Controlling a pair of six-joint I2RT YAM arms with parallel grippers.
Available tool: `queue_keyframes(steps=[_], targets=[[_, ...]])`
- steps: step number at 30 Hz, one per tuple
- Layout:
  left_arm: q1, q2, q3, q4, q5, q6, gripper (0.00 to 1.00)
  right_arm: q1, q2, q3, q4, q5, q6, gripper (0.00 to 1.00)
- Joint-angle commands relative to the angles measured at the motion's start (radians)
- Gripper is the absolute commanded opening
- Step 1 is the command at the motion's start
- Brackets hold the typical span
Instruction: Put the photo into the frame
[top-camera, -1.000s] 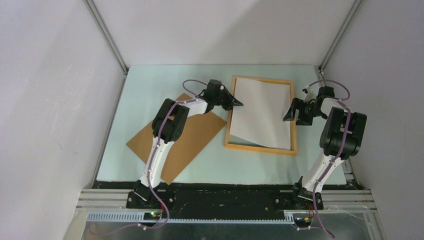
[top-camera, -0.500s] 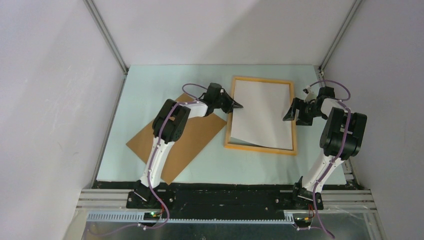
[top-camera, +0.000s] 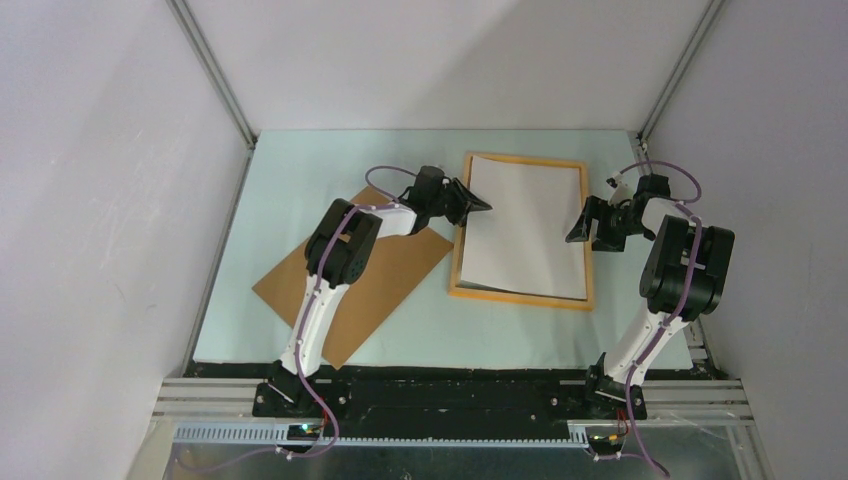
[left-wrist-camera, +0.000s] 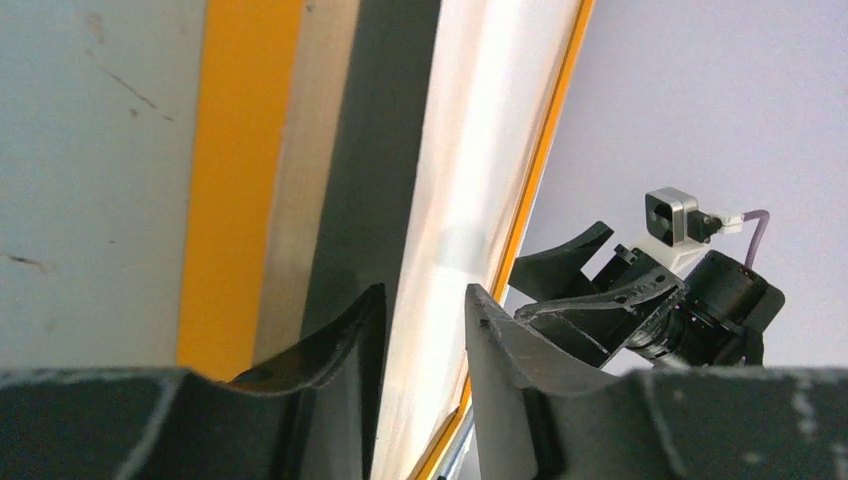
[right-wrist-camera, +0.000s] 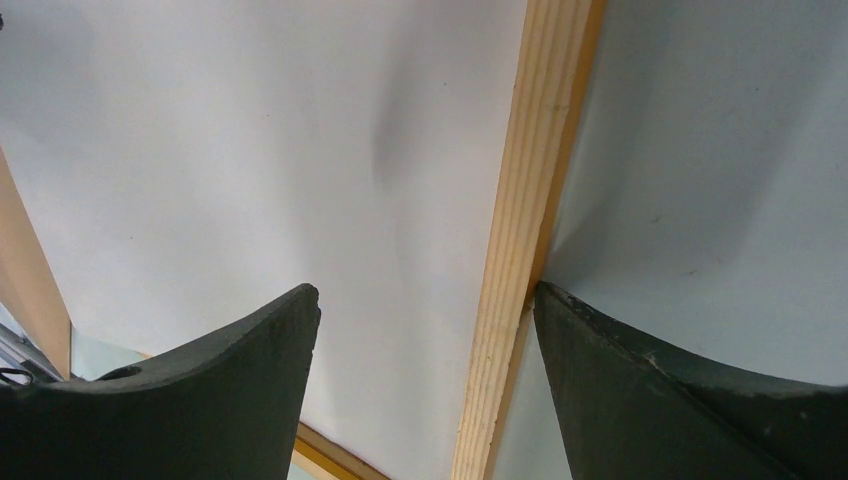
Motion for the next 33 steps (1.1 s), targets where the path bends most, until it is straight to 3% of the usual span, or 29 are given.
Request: queue_keyframes(steps=[1,8,13,18,33], targets=[[-0.006,-0.054,-0.033,-0.050,-0.010,0.034,0.44,0.000,-0.010,-0.024,-0.037,0.012,0.005,0.84],[0.009,-0.102,-0.011,-0.151,-0.025,0.119,0.57,-0.003,-0.016,-0.024,-0.036,0.006,0.005,0.84],[0.020,-0.129,0.015,-0.247,-0.035,0.200,0.77,-0.003,-0.017,-0.024,-0.036,0.003,0.004,0.84],[0.023,-0.149,0.036,-0.324,-0.037,0.259,0.87,-0.004,-0.021,-0.023,-0.037,-0.001,0.004,0.84],[0.039,-0.204,0.093,-0.413,-0.067,0.428,0.93,-0.005,-0.059,-0.032,-0.028,0.027,-0.008,0.84]])
